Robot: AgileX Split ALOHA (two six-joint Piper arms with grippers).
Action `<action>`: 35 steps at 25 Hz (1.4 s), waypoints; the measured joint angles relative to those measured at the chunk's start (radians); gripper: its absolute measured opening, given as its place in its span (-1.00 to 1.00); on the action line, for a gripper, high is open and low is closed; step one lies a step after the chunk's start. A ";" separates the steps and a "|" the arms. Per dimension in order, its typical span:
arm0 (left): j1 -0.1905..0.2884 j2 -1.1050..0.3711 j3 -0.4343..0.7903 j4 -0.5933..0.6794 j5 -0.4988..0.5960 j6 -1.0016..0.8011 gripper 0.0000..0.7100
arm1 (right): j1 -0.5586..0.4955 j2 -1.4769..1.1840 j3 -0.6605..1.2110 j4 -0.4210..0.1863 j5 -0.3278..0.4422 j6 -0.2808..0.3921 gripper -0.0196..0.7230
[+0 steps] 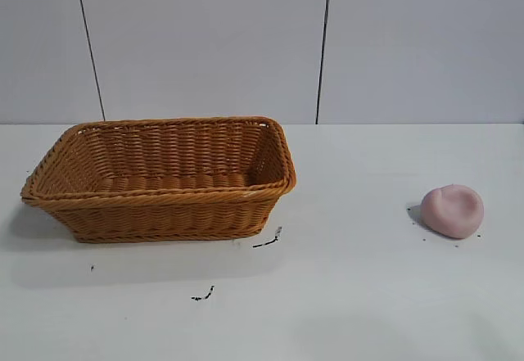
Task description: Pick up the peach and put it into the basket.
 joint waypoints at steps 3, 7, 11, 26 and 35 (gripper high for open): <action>0.000 0.000 0.000 0.000 0.000 0.000 0.95 | 0.000 0.000 0.000 0.000 0.000 0.000 0.91; 0.000 0.000 0.000 0.000 0.000 0.000 0.95 | 0.000 0.000 0.000 0.000 0.000 0.005 0.91; 0.000 0.000 0.000 0.000 0.000 0.000 0.95 | 0.000 0.071 -0.019 0.004 0.009 0.034 0.91; 0.000 0.000 0.000 0.000 0.000 0.000 0.95 | 0.000 1.192 -0.486 -0.075 -0.091 0.042 0.91; 0.000 0.000 0.000 0.000 0.000 0.000 0.95 | 0.033 1.687 -0.821 -0.072 -0.118 -0.011 0.91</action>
